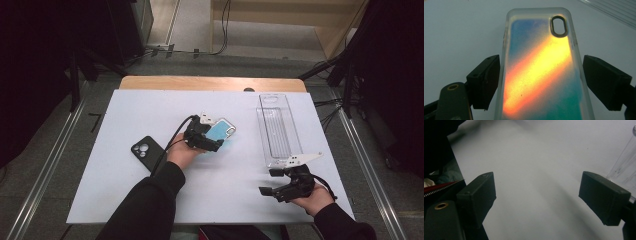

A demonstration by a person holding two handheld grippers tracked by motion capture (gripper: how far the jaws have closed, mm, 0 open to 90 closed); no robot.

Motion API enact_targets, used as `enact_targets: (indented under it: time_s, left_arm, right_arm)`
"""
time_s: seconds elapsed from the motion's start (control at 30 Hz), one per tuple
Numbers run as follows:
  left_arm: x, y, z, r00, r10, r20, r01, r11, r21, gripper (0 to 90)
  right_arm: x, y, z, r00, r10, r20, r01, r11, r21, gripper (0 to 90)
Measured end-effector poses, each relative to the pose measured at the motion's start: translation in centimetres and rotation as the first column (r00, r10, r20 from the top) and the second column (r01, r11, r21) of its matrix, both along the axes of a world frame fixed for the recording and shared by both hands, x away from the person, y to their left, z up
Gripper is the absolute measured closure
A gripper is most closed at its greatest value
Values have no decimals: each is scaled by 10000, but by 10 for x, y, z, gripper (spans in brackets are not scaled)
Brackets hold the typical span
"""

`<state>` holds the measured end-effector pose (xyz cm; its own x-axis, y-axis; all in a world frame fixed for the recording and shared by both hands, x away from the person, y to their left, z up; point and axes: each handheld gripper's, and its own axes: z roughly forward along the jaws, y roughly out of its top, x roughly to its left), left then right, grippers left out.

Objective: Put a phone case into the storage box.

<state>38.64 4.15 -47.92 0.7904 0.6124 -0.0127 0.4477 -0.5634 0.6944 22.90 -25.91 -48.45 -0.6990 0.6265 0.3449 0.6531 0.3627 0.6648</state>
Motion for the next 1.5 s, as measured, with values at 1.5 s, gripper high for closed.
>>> enact_targets:
  time_s: [1.5]
  left_arm:
    - [-79,50,35,9996,280,-100,-291,9919,-1237,172]
  right_arm:
    - [3,31,23,9986,-368,377,356,9989,309,124]
